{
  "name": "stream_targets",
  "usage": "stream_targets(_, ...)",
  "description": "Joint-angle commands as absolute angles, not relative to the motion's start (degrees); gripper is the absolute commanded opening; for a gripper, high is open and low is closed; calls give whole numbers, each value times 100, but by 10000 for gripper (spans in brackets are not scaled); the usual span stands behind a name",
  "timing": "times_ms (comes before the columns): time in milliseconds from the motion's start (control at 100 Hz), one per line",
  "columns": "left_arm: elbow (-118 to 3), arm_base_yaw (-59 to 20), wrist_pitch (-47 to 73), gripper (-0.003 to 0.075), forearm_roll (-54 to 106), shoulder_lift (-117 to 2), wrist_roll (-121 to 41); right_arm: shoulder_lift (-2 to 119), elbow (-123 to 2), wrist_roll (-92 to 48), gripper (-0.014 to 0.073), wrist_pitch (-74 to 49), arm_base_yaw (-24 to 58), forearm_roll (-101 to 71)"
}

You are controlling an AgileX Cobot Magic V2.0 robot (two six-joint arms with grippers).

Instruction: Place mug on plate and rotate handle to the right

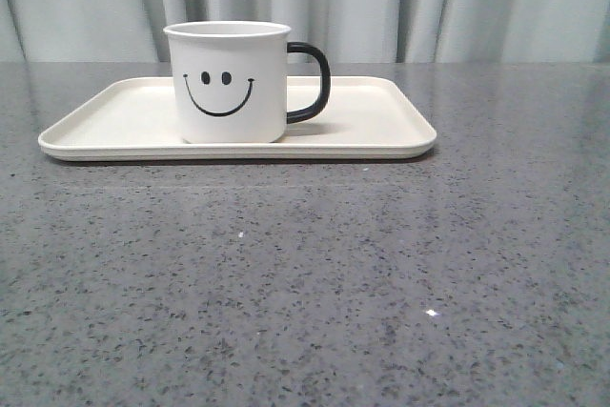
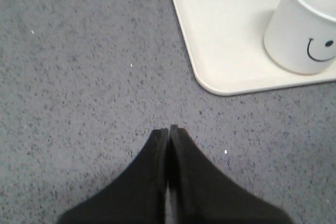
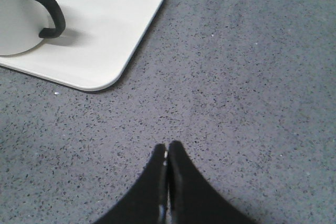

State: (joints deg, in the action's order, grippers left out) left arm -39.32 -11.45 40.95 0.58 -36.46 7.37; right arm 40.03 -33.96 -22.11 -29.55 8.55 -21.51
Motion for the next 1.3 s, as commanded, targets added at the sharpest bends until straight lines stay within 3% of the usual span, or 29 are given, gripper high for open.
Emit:
stream_targets(0, -3857, -1149, 3099, -20, 0, -3357, 775, 3971, -3545, -2205, -65, -2660, 815, -2216)
stream_targets(220, -2623, -1127, 1313, -20, -145, -2487, 775, 3971, -3545, -2205, -65, -2660, 815, -2216)
stream_targets(410, -1520, -776, 565, -20, -159, -1692, 775, 3971, -3545, -2205, -65, -2660, 815, -2216)
stream_targets(640, -723, -250, 461, -20, -163, -782, 775, 3971, -3545, -2205, -65, -2660, 815, -2216)
stream_targets(920, -75, -197, 452, -20, -172, 155, 775, 3971, -3545, -2205, -65, -2660, 815, -2216)
stream_targets(1290, 55, -197, 438, -20, -241, 188, 775, 3979, -3545, -2205, -65, -2649, 815, -2216)
